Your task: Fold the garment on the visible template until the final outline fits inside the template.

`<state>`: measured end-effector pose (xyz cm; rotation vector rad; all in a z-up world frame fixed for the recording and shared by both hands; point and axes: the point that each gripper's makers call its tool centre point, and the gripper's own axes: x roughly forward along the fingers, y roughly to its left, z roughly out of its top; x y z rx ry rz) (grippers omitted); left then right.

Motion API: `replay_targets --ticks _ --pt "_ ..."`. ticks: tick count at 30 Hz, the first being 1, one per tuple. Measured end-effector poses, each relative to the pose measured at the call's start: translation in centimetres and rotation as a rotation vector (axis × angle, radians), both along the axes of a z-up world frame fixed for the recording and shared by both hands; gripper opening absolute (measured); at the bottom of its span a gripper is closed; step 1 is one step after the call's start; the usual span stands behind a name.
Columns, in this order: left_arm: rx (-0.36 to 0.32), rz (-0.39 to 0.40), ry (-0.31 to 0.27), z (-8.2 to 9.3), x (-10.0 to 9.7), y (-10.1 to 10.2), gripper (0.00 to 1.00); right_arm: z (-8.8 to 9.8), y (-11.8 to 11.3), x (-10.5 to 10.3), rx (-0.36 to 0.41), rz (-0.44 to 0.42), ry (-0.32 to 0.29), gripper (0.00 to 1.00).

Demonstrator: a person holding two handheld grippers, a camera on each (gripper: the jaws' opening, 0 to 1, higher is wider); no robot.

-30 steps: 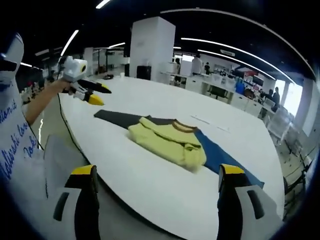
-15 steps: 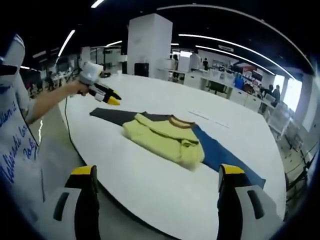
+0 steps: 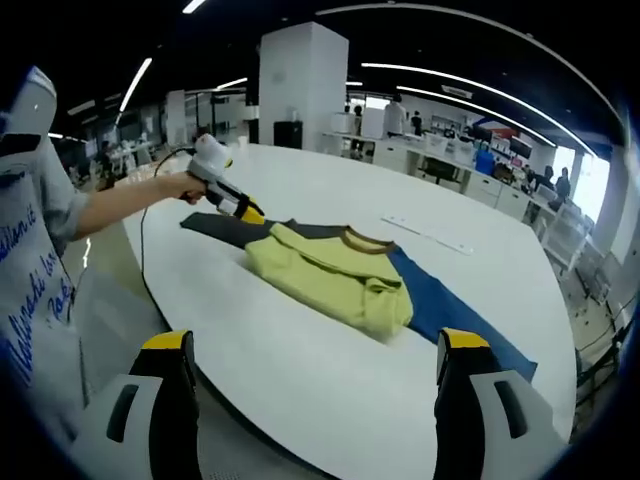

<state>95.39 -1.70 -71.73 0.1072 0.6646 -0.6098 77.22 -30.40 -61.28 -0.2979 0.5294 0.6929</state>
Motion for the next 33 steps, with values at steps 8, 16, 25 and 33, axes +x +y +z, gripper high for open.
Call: replay_targets --ticks 8,16,25,33 --pt "-0.025 0.036 0.057 -1.8 0.1 0.0 0.17 -0.3 -0.1 0.7 -0.006 0.014 0.009 0.97" --pt "-0.063 0.05 0.083 -2.3 0.4 -1.0 0.16 -0.8 -0.3 0.9 -0.012 0.013 0.028 0.99" --pt "-0.086 0.048 0.12 -3.0 -0.2 -2.0 0.15 -1.3 -0.3 1.4 -0.021 0.025 0.037 0.98" --pt "-0.134 0.082 0.128 -3.2 1.0 -1.8 0.12 -1.7 -0.1 1.5 -0.022 0.039 0.047 0.98"
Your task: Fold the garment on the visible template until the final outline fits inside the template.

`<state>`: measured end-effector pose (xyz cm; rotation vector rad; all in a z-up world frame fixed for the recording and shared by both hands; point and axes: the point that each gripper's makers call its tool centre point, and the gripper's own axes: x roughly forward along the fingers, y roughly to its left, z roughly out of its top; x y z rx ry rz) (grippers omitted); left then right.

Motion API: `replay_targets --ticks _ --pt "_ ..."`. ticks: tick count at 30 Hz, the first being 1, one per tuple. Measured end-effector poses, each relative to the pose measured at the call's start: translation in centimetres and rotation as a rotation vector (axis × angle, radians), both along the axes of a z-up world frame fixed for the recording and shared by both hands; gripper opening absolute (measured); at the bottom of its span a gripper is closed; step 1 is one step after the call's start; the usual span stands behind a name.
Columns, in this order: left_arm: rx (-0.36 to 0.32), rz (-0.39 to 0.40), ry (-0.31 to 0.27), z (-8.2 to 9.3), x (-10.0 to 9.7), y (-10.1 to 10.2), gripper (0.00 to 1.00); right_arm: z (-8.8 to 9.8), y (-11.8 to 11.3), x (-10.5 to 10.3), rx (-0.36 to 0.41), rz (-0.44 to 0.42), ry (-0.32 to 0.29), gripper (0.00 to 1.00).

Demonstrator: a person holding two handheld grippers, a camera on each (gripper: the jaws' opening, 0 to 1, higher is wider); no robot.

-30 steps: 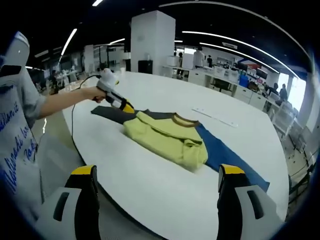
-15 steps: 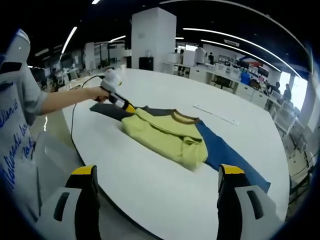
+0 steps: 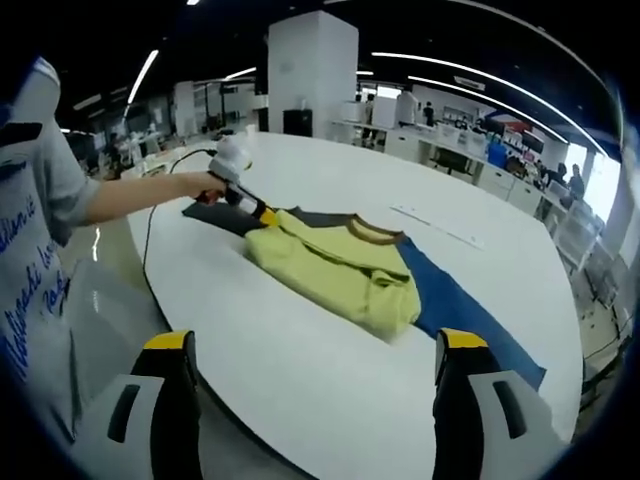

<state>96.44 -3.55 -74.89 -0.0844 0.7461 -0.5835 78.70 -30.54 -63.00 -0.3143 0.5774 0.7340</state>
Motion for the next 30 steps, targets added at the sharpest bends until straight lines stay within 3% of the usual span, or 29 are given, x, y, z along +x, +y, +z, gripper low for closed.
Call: replay_targets --ticks 3,5,10,12,14,16,18,23,30 --pt "-0.053 0.015 0.001 0.4 0.3 -0.3 0.1 0.0 -0.3 0.2 -0.003 -0.007 -0.003 0.98" --pt "-0.053 0.019 0.01 0.2 0.5 -0.2 0.09 -0.1 -0.4 0.3 -0.008 -0.008 -0.002 0.98" --pt "-0.079 -0.011 0.022 0.4 0.0 -0.9 0.19 -0.5 -0.2 0.5 -0.023 0.003 0.0 0.98" --pt "-0.073 0.008 0.013 0.3 0.3 -0.7 0.11 -0.6 0.0 0.8 -0.015 0.008 0.002 0.98" --pt "-0.109 0.051 0.017 0.3 0.9 -0.6 0.04 -0.8 0.3 1.2 -0.018 0.015 -0.005 0.98" --pt "-0.162 0.058 0.047 0.3 0.9 -1.1 0.04 -1.0 1.1 1.8 0.006 0.016 -0.01 0.99" --pt "-0.143 0.051 0.055 -0.1 0.9 -1.1 0.05 -1.6 1.5 2.1 -0.008 0.039 -0.004 0.99" --pt "-0.148 0.06 0.049 -0.1 1.1 -1.2 0.0 -2.7 1.6 3.4 -0.013 0.06 0.008 0.92" --pt "-0.157 0.068 0.027 0.4 1.7 -1.1 0.0 -3.0 1.6 6.5 0.06 0.009 -0.02 0.71"
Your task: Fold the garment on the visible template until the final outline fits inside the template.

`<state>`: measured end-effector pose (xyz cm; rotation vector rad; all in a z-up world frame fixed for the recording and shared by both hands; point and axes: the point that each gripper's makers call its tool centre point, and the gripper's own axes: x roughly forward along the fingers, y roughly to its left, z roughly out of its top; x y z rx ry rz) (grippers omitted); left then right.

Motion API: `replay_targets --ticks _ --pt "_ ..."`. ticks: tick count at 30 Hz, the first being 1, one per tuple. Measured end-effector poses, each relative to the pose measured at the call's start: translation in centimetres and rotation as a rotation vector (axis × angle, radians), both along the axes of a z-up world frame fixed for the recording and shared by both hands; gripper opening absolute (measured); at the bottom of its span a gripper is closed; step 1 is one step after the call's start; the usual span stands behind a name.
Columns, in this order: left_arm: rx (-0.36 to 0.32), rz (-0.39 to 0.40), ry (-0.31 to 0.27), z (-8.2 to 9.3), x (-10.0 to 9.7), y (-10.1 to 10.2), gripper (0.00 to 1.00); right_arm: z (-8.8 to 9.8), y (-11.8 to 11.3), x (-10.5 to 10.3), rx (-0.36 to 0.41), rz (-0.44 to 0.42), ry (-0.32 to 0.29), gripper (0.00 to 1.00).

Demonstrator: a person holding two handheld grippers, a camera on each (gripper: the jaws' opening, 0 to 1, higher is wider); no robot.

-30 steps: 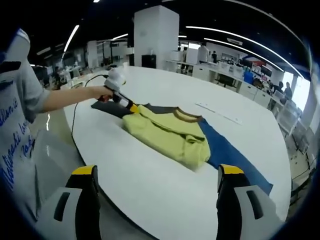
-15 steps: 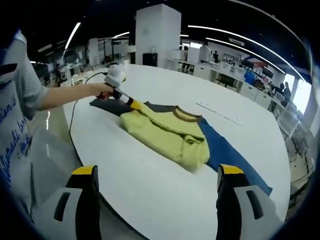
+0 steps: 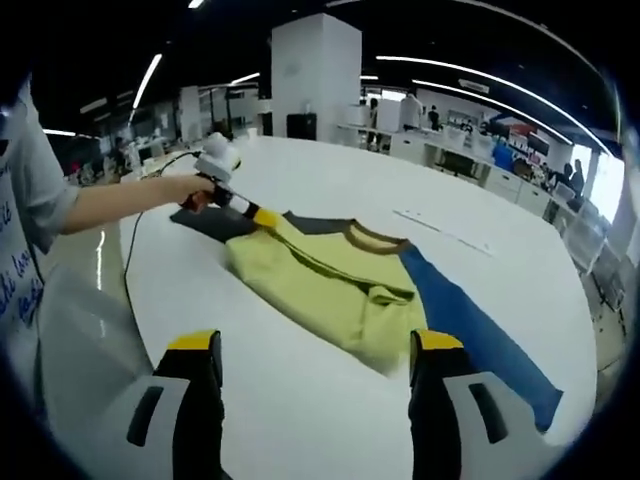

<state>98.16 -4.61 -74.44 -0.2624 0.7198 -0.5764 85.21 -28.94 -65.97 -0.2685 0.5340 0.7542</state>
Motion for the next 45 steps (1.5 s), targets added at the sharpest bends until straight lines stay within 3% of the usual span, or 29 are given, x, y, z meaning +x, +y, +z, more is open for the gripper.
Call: replay_targets --ticks 4,6,11,16,22,26,29,35,42,45 --pt "0.009 -0.008 -0.001 -0.2 0.4 0.1 0.0 -0.8 -0.3 1.6 -0.006 -0.019 -0.007 0.56" --pt "0.005 -0.004 -0.01 -0.1 0.6 0.2 0.0 -1.0 -0.3 2.7 0.027 -0.043 -0.005 0.49" --pt "-0.002 0.003 -0.023 0.2 0.9 0.2 0.0 -1.9 -0.2 4.9 0.044 -0.079 -0.014 0.23" --pt "-0.006 -0.001 -0.024 0.2 0.6 0.1 0.0 -4.7 0.5 7.3 0.041 -0.111 0.048 0.07" --pt "-0.012 -0.004 -0.031 0.5 0.3 0.1 0.0 -7.3 1.7 9.2 0.043 -0.152 0.122 0.09" --pt "-0.014 -0.008 -0.038 0.7 0.3 0.1 0.0 -8.0 1.9 10.5 0.054 -0.193 0.136 0.12" --pt "-0.02 -0.005 -0.043 1.0 0.3 0.2 0.0 -8.6 2.0 10.8 0.071 -0.211 0.176 0.15" --pt "-0.023 -0.009 -0.047 1.1 0.2 0.1 0.0 -9.8 1.8 11.1 0.052 -0.247 0.198 0.22" --pt "-0.03 -0.014 -0.052 1.4 -0.2 -0.2 0.0 -11.0 1.7 12.0 0.104 -0.339 0.255 0.29" --pt "-0.035 -0.012 -0.052 1.5 -0.3 -0.2 0.0 -10.8 1.5 12.6 0.12 -0.382 0.236 0.26"
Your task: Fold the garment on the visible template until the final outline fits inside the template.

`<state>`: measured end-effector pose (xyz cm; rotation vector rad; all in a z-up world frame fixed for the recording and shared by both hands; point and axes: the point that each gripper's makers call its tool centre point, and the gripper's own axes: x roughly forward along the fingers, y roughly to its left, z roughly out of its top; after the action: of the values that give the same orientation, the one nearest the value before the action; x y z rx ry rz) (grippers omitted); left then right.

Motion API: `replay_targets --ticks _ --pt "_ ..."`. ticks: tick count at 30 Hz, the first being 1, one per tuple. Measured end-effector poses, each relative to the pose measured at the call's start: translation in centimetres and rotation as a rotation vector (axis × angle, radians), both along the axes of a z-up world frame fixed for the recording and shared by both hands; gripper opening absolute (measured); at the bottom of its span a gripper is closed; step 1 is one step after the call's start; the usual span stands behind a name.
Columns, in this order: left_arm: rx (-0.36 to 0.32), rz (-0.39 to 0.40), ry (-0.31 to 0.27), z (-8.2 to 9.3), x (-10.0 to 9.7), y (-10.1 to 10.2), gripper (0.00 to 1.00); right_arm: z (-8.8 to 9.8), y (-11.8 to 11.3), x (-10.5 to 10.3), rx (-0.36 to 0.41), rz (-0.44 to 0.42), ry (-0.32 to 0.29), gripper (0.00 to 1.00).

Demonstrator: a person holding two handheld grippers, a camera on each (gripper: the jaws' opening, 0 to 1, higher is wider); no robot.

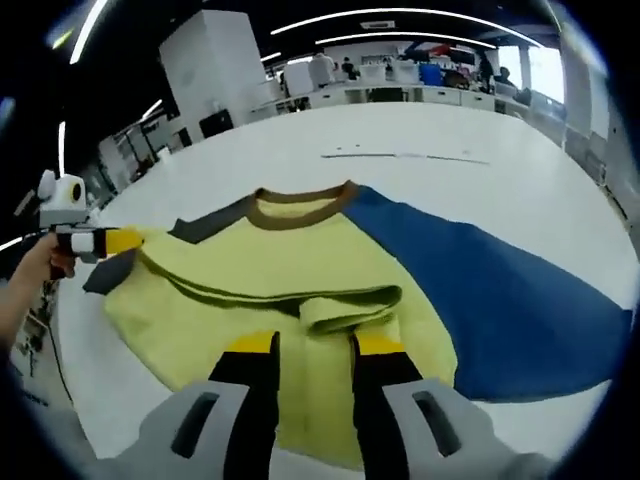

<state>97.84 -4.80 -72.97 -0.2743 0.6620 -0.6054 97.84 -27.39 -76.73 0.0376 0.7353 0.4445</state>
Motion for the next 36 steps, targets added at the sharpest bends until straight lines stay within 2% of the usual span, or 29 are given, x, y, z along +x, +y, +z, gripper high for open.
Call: replay_targets --ticks 2,14,19,25,30,33,36 --pt "-0.002 -0.002 0.001 -0.1 -0.1 0.0 0.0 0.1 0.1 0.3 0.051 -0.046 0.005 0.26" --pt "-0.006 -0.003 0.006 -0.1 -0.3 0.0 0.0 -0.1 -0.4 1.2 0.111 -0.135 -0.014 0.2" --pt "-0.008 0.002 0.017 -0.4 -0.3 0.0 0.0 -0.1 -0.3 1.3 0.118 -0.135 -0.012 0.19" --pt "-0.005 0.005 0.024 -0.6 -0.5 0.0 0.0 -0.2 -0.4 1.3 0.11 -0.152 -0.028 0.13" --pt "-0.003 0.007 0.029 -0.8 -0.7 0.1 0.0 -0.2 -0.2 1.2 0.102 -0.126 -0.03 0.11" --pt "-0.001 0.013 0.025 -0.8 -0.7 0.2 0.0 -0.3 -0.1 1.0 0.093 -0.11 -0.029 0.05" --pt "-0.009 0.022 0.027 -0.7 -0.6 0.2 0.0 -0.2 -0.1 0.8 0.098 -0.106 -0.035 0.03"
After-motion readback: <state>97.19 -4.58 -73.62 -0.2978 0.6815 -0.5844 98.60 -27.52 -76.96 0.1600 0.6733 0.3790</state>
